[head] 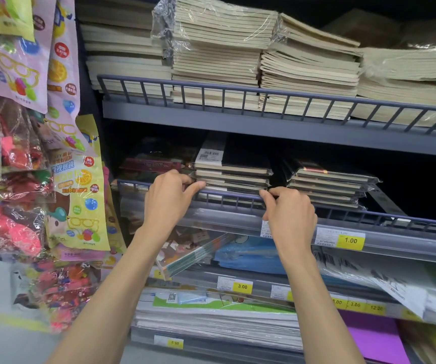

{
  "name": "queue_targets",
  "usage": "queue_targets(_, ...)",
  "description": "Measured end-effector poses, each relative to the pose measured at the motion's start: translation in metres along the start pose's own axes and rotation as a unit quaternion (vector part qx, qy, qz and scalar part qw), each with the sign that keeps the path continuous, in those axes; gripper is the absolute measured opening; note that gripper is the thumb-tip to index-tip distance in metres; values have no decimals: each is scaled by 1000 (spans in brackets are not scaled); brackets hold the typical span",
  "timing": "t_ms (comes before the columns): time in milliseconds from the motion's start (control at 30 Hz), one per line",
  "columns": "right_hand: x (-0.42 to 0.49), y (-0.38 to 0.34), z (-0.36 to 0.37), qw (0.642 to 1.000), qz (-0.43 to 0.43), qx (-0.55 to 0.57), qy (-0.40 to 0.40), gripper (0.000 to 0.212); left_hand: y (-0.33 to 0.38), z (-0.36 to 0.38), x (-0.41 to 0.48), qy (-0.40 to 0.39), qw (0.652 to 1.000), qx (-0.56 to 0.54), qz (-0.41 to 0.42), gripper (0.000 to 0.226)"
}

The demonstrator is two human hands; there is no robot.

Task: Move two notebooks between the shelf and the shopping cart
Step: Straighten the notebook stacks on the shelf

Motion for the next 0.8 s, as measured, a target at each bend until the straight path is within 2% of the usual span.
queue_targets(133, 1, 2, 3, 1000, 13, 1, -15, 37, 1, -4, -6, 10, 998, 56, -14, 43)
queue_targets(333, -1, 7, 4, 996, 32, 82, -8, 32, 2, -4, -9, 28, 999, 3, -17, 35)
queue_targets(500, -3, 5, 3, 997, 20, 76, -18, 36, -2, -4, -10, 21, 999, -25, -25, 33)
queue_targets(800, -17, 0, -10, 998, -11, 59, -14, 29, 4, -14, -24, 45, 996, -82, -7, 24)
Point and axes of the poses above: each hand's wrist, its own x-axis towards the middle knuckle, its own z-axis out of the palm, y = z × x, the point moved 10 cm from there along x, towards the middle knuckle, and after that the axes turned 4 degrees about -z, right-handed, at the moved point
